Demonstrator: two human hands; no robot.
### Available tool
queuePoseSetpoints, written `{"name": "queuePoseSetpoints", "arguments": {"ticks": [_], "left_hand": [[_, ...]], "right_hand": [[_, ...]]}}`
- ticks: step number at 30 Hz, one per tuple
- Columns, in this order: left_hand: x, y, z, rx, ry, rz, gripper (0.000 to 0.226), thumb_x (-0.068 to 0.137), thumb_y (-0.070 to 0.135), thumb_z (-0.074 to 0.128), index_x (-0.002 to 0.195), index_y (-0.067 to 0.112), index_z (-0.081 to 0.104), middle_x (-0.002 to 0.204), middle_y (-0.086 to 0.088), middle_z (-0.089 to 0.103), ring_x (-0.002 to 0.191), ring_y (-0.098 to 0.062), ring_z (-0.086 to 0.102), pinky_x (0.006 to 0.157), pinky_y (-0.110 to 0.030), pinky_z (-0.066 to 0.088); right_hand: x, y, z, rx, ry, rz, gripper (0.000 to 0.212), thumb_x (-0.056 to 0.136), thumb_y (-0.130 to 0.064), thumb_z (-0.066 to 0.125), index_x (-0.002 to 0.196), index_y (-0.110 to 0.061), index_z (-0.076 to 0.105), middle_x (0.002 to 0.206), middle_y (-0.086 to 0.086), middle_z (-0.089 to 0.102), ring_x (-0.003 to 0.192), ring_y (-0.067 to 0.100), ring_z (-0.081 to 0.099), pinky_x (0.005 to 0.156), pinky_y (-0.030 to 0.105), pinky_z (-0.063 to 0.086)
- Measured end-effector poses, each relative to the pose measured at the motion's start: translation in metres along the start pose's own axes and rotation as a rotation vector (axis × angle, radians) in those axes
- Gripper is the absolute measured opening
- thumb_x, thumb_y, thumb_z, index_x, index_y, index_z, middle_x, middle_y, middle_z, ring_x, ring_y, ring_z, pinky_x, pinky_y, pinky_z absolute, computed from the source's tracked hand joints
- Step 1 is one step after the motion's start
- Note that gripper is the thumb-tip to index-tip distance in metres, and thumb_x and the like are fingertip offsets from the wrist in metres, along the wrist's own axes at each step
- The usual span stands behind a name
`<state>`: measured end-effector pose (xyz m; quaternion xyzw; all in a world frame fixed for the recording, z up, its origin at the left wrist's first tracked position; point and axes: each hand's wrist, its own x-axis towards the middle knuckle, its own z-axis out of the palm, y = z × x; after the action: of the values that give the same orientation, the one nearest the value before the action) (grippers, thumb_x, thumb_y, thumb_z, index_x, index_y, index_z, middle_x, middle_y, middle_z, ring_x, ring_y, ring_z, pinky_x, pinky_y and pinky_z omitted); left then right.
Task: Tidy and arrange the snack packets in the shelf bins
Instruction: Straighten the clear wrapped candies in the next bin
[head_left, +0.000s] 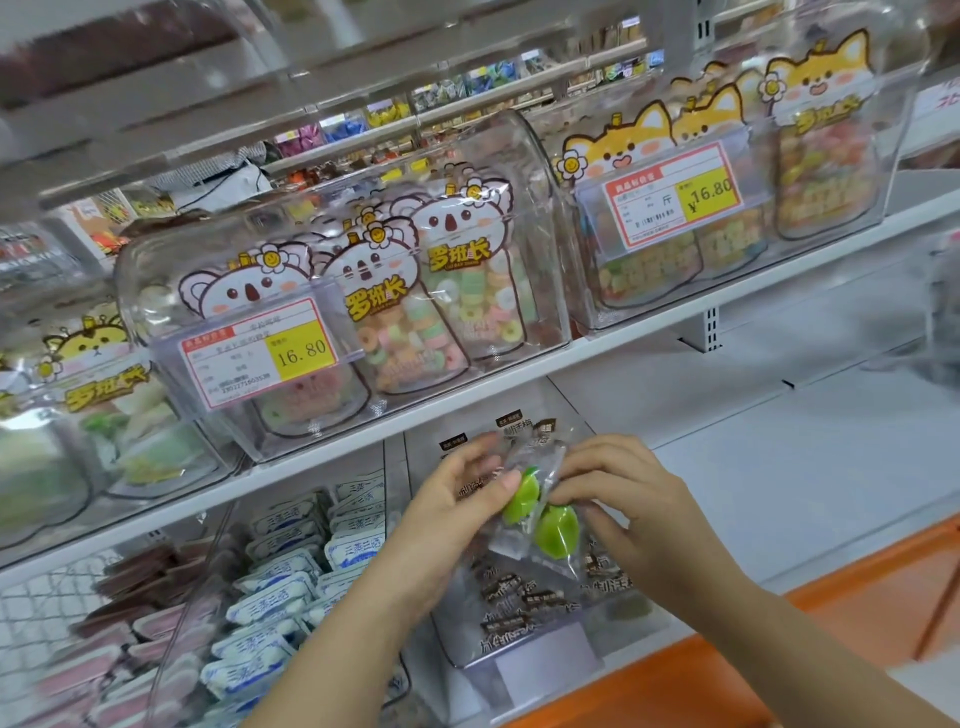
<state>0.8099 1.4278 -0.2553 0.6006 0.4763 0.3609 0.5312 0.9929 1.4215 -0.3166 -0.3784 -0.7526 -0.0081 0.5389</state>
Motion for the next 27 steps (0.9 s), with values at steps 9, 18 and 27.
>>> {"name": "queuePoseSetpoints", "arguments": {"ticks": [9, 18, 27], "left_hand": [[-0.001, -0.003, -0.004, -0.250, -0.189, -0.185, 0.045, 0.072, 0.014, 0.065, 0.115, 0.006, 0.050, 0.096, -0.014, 0.073, 0.084, -0.028, 0.071, 0.067, -0.031, 0.059], [0.012, 0.018, 0.009, 0.823, -0.207, 0.294, 0.072, 0.070, 0.036, 0.080, 0.127, 0.055, 0.040, 0.119, 0.027, 0.052, 0.103, 0.013, 0.050, 0.089, -0.005, 0.038], [0.062, 0.011, 0.005, 0.593, 0.064, 0.210, 0.027, 0.080, 0.042, 0.068, 0.102, 0.043, 0.052, 0.101, 0.022, 0.063, 0.090, 0.005, 0.061, 0.062, 0.001, 0.041]], "right_hand": [[0.008, -0.009, -0.015, 0.322, 0.021, 0.397, 0.051, 0.082, -0.012, 0.068, 0.116, -0.045, 0.048, 0.127, -0.022, 0.047, 0.117, -0.004, 0.050, 0.093, 0.011, 0.044], [0.015, -0.004, -0.038, 0.673, -0.422, 0.735, 0.084, 0.060, -0.017, 0.087, 0.130, -0.033, 0.042, 0.111, -0.005, 0.065, 0.098, 0.006, 0.067, 0.077, 0.022, 0.055], [0.014, 0.030, -0.053, 0.594, 0.333, 0.920, 0.029, 0.066, -0.022, 0.082, 0.086, -0.019, 0.060, 0.078, 0.005, 0.066, 0.075, 0.024, 0.062, 0.073, 0.039, 0.052]]}}
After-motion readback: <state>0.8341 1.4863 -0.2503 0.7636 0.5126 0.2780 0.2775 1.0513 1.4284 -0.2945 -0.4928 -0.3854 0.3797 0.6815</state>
